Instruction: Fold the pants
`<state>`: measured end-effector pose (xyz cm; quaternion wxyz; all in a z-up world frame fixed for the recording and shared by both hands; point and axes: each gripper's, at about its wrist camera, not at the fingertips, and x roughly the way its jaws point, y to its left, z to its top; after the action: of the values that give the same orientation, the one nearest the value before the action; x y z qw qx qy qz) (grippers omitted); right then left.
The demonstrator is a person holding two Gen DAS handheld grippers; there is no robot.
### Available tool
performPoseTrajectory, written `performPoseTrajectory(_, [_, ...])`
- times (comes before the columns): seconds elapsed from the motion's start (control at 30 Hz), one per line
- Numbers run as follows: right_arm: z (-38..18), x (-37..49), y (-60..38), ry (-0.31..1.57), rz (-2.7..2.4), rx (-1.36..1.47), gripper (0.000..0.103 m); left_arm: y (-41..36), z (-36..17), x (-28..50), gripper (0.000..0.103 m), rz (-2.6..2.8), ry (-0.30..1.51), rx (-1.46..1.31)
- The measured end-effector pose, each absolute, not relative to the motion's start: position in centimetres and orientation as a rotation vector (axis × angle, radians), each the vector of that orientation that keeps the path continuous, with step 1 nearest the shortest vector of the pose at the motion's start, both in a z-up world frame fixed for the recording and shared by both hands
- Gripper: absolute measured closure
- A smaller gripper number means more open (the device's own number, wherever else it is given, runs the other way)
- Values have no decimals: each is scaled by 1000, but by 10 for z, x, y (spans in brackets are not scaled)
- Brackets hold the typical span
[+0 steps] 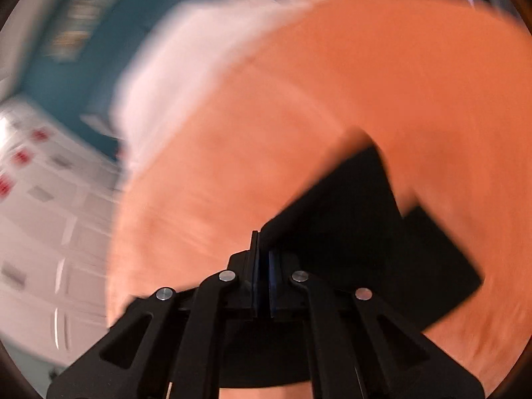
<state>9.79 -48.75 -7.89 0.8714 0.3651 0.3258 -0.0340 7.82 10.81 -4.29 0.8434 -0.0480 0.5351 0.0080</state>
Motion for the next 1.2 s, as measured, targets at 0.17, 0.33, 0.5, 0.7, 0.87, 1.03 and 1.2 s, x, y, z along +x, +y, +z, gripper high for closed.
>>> performPoseTrajectory(0.17, [-100, 60, -494, 710, -118, 696, 100, 116, -73, 78, 45, 39, 1192, -68])
performPoseTrajectory(0.33, [-205, 47, -508, 916, -220, 797, 99, 123, -88, 74, 45, 66, 1244, -94])
performPoseTrajectory(0.5, [-208, 43, -519, 874, -209, 935, 93, 134, -91, 72, 45, 104, 1254, -86])
performPoseTrajectory(0.7, [-184, 31, -532, 736, -152, 1125, 99, 131, -89, 71, 45, 104, 1250, -93])
performPoseTrajectory(0.87, [-229, 12, -544, 840, -278, 1215, 99, 127, -98, 78, 41, 103, 1270, -66])
performPoseTrajectory(1.03, [-196, 12, -528, 837, -306, 992, 60, 126, -97, 77, 41, 91, 1263, -79])
performPoseTrajectory(1.2, [-183, 32, -526, 858, -347, 827, 44, 123, -100, 75, 41, 98, 1271, -71])
